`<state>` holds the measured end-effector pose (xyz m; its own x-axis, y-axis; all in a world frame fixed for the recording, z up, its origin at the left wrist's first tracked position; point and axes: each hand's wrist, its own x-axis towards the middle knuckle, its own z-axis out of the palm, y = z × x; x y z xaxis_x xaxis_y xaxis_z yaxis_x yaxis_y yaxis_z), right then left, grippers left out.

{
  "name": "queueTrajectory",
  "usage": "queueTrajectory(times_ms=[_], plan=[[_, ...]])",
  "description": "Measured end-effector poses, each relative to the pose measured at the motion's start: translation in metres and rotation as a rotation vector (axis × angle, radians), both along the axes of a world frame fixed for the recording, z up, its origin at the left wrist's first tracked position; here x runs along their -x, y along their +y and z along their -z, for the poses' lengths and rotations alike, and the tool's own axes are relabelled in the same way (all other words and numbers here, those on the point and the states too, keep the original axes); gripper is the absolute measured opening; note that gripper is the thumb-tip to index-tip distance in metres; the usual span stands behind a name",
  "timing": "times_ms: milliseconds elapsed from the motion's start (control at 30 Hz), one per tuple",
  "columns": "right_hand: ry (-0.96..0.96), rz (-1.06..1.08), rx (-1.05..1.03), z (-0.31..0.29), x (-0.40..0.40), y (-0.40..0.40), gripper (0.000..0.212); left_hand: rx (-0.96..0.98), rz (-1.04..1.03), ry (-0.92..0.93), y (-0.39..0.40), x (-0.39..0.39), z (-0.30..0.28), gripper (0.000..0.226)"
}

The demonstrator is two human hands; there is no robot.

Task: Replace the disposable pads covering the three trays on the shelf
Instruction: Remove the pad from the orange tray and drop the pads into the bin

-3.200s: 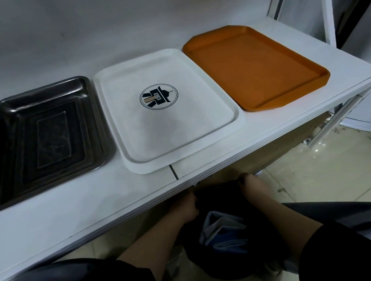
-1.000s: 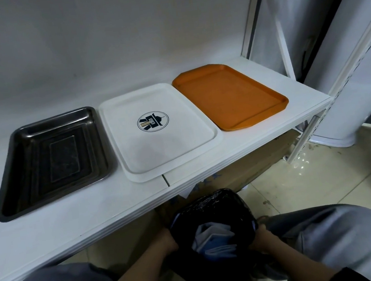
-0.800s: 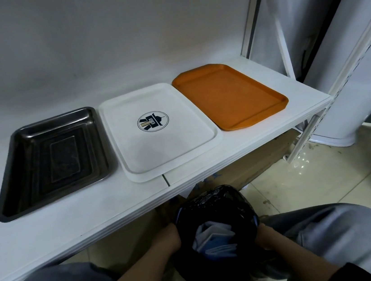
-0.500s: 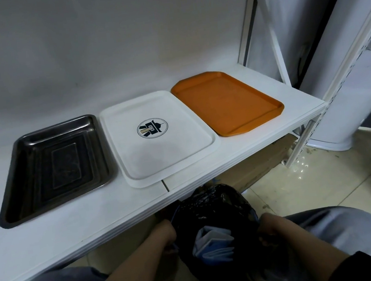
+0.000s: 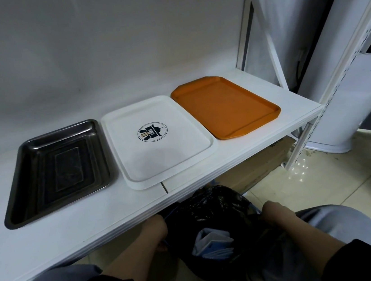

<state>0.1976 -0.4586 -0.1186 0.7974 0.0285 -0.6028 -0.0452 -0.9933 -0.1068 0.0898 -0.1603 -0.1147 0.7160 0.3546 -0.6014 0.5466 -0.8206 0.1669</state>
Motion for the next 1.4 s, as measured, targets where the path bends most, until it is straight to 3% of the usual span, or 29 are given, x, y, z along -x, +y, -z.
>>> queueTrajectory(times_ms=[167,300,433,567,700,900,1200,1300,1400], plan=[[0.023,0.109,-0.13,0.004,0.001,0.007,0.043,0.008,-0.031,0.023,-0.008,-0.001,0.005,0.036],[-0.08,0.124,-0.122,0.008,0.007,0.012,0.046,-0.023,0.032,0.035,-0.016,-0.003,0.006,0.034],[-0.162,0.097,-0.112,0.01,0.009,0.013,0.028,0.023,0.048,0.004,-0.024,-0.004,0.005,0.048],[-0.192,0.123,-0.221,0.001,0.008,0.013,0.024,0.083,0.096,0.037,-0.035,-0.006,-0.002,0.068],[-0.188,0.153,-0.37,-0.003,0.002,0.01,0.02,0.109,0.164,0.062,-0.043,-0.012,-0.007,0.07],[-0.174,0.172,-0.613,-0.02,-0.005,0.013,0.034,0.098,0.208,0.089,-0.052,-0.016,-0.014,0.065],[0.033,0.285,-1.272,-0.078,0.011,0.033,0.027,0.088,0.253,0.092,-0.056,-0.017,-0.015,0.056],[0.068,0.267,-1.356,-0.09,0.015,0.041,0.025,0.114,0.239,0.06,-0.058,-0.016,-0.013,0.063],[0.04,0.204,-1.348,-0.096,0.02,0.047,0.024,0.071,0.274,-0.064,-0.065,-0.015,-0.01,0.089]])
